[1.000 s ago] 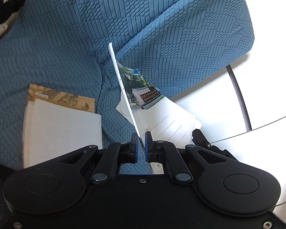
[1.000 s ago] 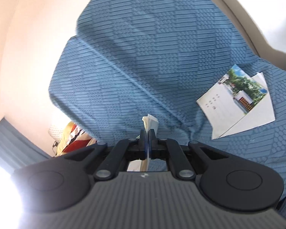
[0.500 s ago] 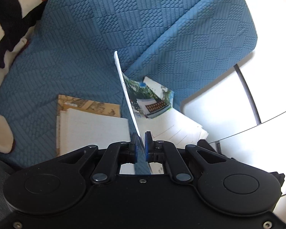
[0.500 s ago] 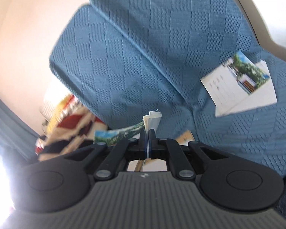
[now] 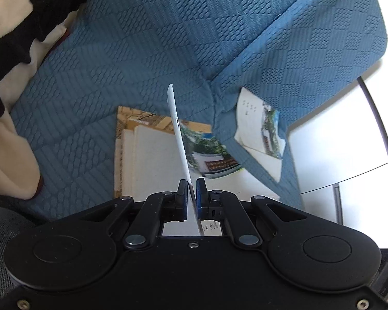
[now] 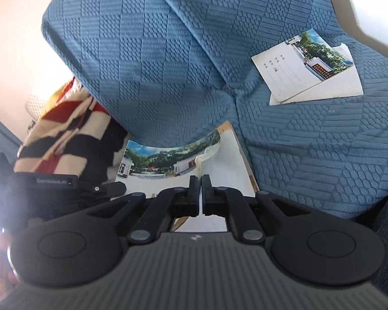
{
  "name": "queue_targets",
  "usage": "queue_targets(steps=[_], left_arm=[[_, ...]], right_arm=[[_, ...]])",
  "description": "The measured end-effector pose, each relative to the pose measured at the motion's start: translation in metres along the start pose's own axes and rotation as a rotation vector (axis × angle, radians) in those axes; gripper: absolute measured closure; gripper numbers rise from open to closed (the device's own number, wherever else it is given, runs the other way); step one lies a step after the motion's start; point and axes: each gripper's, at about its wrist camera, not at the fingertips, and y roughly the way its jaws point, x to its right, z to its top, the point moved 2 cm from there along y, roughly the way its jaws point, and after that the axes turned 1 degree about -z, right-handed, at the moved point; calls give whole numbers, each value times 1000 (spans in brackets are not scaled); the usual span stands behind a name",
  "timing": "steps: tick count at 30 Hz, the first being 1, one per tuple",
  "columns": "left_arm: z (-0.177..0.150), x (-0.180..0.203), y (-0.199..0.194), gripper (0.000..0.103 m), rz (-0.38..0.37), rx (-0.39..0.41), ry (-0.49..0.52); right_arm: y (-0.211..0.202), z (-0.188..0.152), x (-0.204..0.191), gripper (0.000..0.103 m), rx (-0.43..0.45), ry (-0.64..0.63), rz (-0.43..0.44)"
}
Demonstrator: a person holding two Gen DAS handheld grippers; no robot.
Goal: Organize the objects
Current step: 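Carry the postcard with the left gripper toward the book stack, then lower the postcard onto the book stack and open the left gripper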
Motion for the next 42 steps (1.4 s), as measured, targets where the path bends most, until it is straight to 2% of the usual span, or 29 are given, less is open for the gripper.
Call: queue_targets(steps=[6, 8, 11, 23, 29, 30, 31, 32, 33, 34, 35, 36, 42], left_arm=[[-6, -15, 15, 98, 52, -15, -19], [-7, -15, 19, 98, 97, -6, 3], [-10, -17, 27, 98, 125, -15, 5], [-23, -22, 38, 98, 195, -41, 10], [-24, -19, 40, 92, 221, -58, 31], [-25, -18, 40, 86, 224, -62, 40], [-26, -16, 39, 77, 229, -63, 50], [-27, -15, 39, 71, 234, -67, 61], [-28, -13, 38, 60, 234, -70, 73], [-29, -11, 36, 56, 233, -72, 82], [-30, -9, 34, 56, 238, -68, 89], [-31, -7, 32, 55, 243, -61, 99], [-32, 12, 6, 50, 232, 7, 132]], right_arm=[[8, -8, -1, 98, -34, -34, -20], [11, -13, 0, 98, -47, -36, -24], [17, -19, 4, 98, -72, -33, -30], [19, -35, 15, 98, -134, -44, -42], [19, -34, 22, 95, -174, 4, -77], [18, -34, 22, 95, -188, 14, -69], [18, -33, 23, 94, -199, 23, -63], [16, -33, 22, 87, -207, 28, -66], [14, -33, 22, 73, -209, 30, -72], [11, -32, 22, 66, -204, 31, -77], [7, -31, 22, 52, -194, 32, -76], [3, -30, 21, 49, -182, 31, -76], [-22, -11, 9, 49, -110, -35, -70]])
